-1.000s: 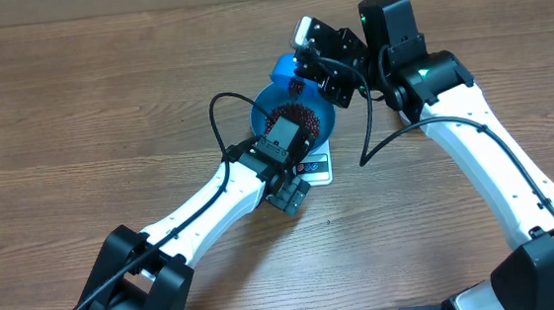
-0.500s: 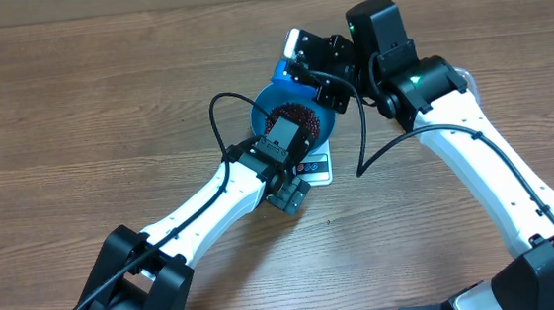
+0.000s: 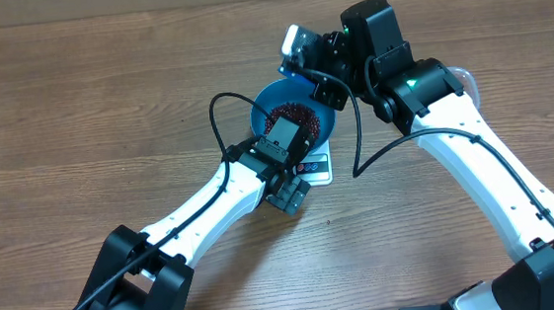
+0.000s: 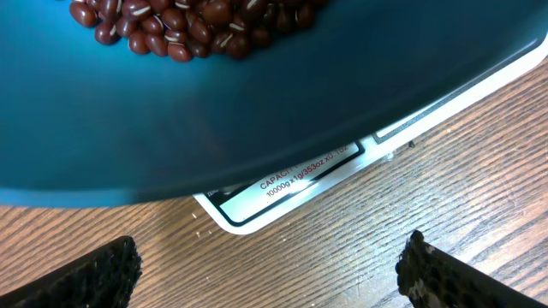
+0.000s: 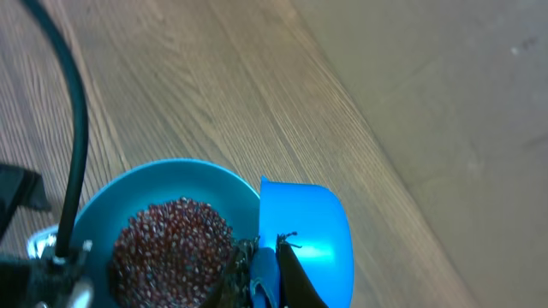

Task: Scoop item into bowl and weigh 150g on scale

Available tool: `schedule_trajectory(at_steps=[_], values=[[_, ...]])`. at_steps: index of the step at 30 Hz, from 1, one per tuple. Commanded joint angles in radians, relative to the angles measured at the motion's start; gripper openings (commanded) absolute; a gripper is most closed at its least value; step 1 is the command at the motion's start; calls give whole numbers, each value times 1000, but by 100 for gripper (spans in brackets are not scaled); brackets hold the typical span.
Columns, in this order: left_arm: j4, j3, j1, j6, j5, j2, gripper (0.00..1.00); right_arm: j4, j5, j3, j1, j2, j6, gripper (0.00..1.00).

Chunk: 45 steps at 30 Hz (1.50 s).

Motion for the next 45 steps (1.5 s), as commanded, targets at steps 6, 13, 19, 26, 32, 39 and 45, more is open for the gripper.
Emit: schedule_trajectory(at_steps=[6,13,19,26,32,39,45], values=[[-2,-2,-6,19,-8,8,100,-9,-9,29,-167,-39,503,4],[-2,-2,-6,19,-8,8,100,-186,-170,29,-336,-39,536,4],[-11,-2,-6,20,-9,8,99,-289,-170,29,-454,-39,536,4],[-164,140,-6,11,23,-30,100,-296,-169,29,-499,-39,536,4],[-347,453,-2,11,25,-68,99,-297,-169,29,-499,-39,536,4],[-366,631,127,-80,28,-68,99,-313,-113,29,-499,-39,536,4],[-311,631,349,-92,285,-41,100,-208,-98,29,-511,-39,586,4]])
